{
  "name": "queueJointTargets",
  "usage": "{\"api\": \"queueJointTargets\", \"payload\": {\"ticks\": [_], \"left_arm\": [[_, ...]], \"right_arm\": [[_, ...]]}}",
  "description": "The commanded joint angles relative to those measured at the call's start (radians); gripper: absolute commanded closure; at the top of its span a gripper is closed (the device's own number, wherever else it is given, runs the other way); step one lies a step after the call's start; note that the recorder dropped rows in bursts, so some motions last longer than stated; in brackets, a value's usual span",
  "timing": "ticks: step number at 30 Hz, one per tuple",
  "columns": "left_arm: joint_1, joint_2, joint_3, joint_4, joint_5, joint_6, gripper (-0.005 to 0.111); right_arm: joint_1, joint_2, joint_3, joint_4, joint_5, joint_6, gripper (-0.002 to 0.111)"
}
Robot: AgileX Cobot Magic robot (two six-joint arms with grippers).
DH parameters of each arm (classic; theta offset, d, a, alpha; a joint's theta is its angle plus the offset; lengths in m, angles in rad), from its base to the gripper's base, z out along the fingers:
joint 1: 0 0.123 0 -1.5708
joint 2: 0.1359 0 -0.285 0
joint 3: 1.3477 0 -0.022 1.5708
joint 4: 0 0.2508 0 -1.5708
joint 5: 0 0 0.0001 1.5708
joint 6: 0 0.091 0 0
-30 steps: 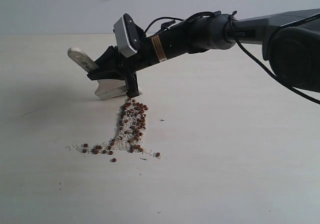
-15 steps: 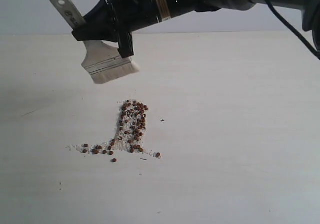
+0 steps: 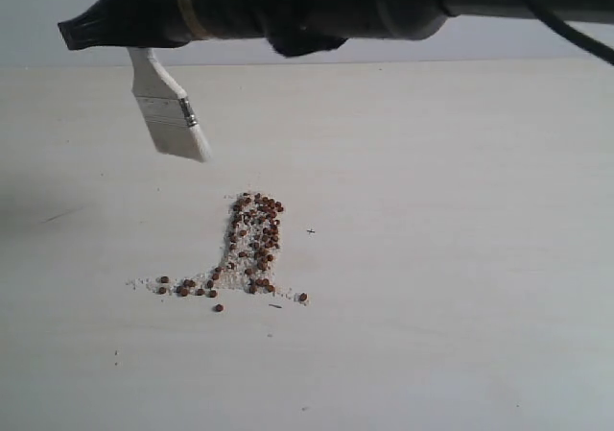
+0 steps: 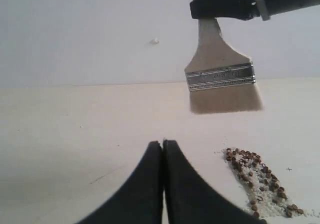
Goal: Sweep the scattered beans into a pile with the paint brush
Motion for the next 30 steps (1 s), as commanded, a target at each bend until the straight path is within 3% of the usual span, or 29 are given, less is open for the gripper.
{"api": "queueJointTargets", "payload": {"ticks": [1, 4, 5, 8, 11, 16, 30], "left_arm": [[-0.006, -0.006, 0.002, -0.002, -0.004, -0.003, 0.106], [-0.006, -0.006, 0.002, -0.002, -0.004, -0.003, 0.106], [-0.006, -0.006, 0.002, -0.002, -0.004, -0.003, 0.106], [-0.006, -0.006, 0.002, -0.002, -0.004, -0.003, 0.106], [-0.006, -0.006, 0.002, -0.002, -0.004, -0.003, 0.106], [-0.006, -0.006, 0.002, -0.002, -0.004, -0.003, 0.106], [-0.006, -0.006, 0.002, -0.002, -0.004, -0.003, 0.106]], "right_arm": [[0.132, -0.035, 0.096, 0.066, 0.508, 0.02, 0.108], [0.257, -0.035, 0.151, 0.099, 0.722, 0.139, 0.108], [0.315, -0.035, 0.187, 0.059, 0.769, 0.276, 0.108], [0.455, -0.005, 0.207, 0.009, 0.994, 0.288, 0.108], [0.513, 0.021, 0.207, 0.013, 1.096, 0.288, 0.108], [0.539, 0.106, 0.15, 0.103, 1.096, 0.288, 0.108], [0.54, 0.29, -0.083, 0.139, 1.06, 0.288, 0.108]]}}
